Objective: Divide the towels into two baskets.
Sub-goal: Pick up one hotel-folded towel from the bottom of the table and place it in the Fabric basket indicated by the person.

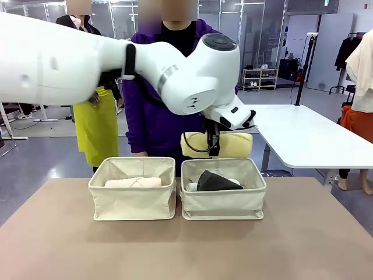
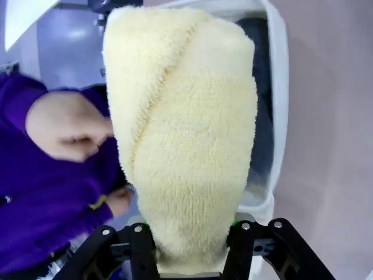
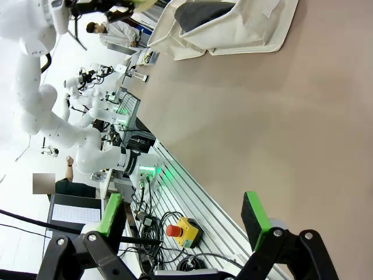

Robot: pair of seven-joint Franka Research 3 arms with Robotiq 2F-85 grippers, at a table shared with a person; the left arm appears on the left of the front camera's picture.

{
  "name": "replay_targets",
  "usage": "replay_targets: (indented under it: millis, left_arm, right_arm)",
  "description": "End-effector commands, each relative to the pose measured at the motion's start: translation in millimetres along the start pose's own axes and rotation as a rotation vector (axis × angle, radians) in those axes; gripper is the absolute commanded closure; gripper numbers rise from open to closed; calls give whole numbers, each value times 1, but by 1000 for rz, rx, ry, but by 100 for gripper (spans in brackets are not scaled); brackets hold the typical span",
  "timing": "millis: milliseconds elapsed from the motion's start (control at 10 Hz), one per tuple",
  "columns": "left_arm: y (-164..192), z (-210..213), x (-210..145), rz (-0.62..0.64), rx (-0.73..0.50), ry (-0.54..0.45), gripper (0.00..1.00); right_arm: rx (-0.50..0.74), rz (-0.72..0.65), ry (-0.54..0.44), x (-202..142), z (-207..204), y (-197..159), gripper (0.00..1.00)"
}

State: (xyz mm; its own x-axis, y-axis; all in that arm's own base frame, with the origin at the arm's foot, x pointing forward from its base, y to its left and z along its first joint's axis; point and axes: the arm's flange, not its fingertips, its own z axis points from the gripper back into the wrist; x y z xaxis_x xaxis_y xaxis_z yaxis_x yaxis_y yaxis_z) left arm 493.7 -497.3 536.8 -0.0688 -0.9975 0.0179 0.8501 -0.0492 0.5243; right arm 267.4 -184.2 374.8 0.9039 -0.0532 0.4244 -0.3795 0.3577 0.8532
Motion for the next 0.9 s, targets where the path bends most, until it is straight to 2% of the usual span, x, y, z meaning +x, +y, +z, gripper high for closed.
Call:
replay_targets:
  millis: [0,300,600,800]
  left_arm:
    - [34,-22,26,3,-37,-26,62]
    - [37,-68,28,114,-54,23,62]
    - [32,-94,20,101,-57,45,62]
    - [25,-95,20,100,-22,46,26]
  right_arm:
    - [12,7,-16,1,2,4,0]
    - [12,7,-16,1,2,4,0]
    - [12,7,-16,1,2,4,0]
    - [12,7,-16,1,2,4,0]
